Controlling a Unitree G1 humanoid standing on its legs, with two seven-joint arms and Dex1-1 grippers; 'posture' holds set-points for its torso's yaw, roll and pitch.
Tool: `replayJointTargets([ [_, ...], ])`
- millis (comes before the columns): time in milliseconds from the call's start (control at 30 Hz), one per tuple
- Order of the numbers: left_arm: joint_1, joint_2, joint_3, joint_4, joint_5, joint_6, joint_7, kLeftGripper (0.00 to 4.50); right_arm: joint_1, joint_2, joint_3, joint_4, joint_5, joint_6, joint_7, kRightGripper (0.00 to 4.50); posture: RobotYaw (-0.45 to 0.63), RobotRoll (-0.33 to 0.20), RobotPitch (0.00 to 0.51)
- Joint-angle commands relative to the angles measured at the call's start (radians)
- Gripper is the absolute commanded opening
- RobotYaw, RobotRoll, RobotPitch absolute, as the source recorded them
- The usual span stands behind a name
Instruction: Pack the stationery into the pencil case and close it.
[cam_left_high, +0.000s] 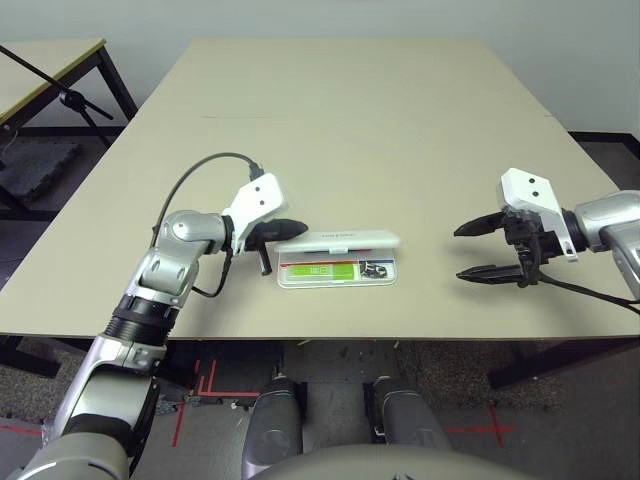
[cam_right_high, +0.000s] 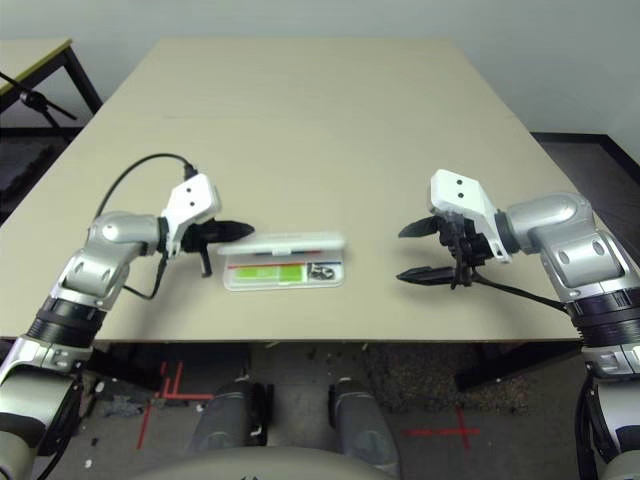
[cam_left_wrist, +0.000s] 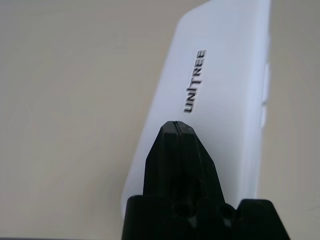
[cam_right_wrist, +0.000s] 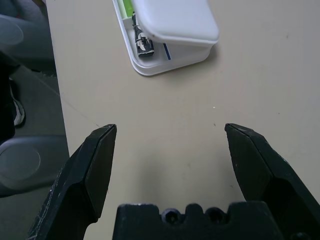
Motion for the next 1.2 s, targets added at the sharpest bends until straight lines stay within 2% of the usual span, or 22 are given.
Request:
replayJointTargets([
  [33,0.014,-0.009,-0.061,0.015,0.051,-0.001,0.024,0.01,-0.001,0.008,0.014,-0.014,-0.008,-0.001,-0.007,4.5,-0.02,0.0,0.052],
  [433,0.012,-0.045,-0.128,0.039,0.078,-0.005,0.042,0.01,0.006,0.003,0.021,-0.031,-0.02,0.007,-0.01,4.5,-0.03,0.0,0.057],
  [767,0.047,0.009,-0.193,0.029,0.082,0.003,-0.045,0.01,0.001,0.014,0.026,-0.033,-0.029,0.011,-0.021,4.5,-0.03,0.0,0.048],
  [933,0.023,-0.032,-0.107,0.083,0.062,-0.029,0.056,0.01,-0.019,0.054,0.015,0.009,-0.052,-0.005,-0.082,4.5,-0.03,0.0,0.046],
  [1033,0.008,-0.053,-0.021,0.115,0.015,-0.031,0.102,0.6,-0.045,0.111,-0.016,0.068,-0.054,-0.003,-0.164,4.5,-0.03,0.0,0.045],
  [1200,0.007,-0.073,0.154,0.143,-0.117,-0.023,0.148,2.49,-0.072,0.209,-0.09,0.147,-0.018,0.041,-0.308,4.5,-0.02,0.0,0.047],
])
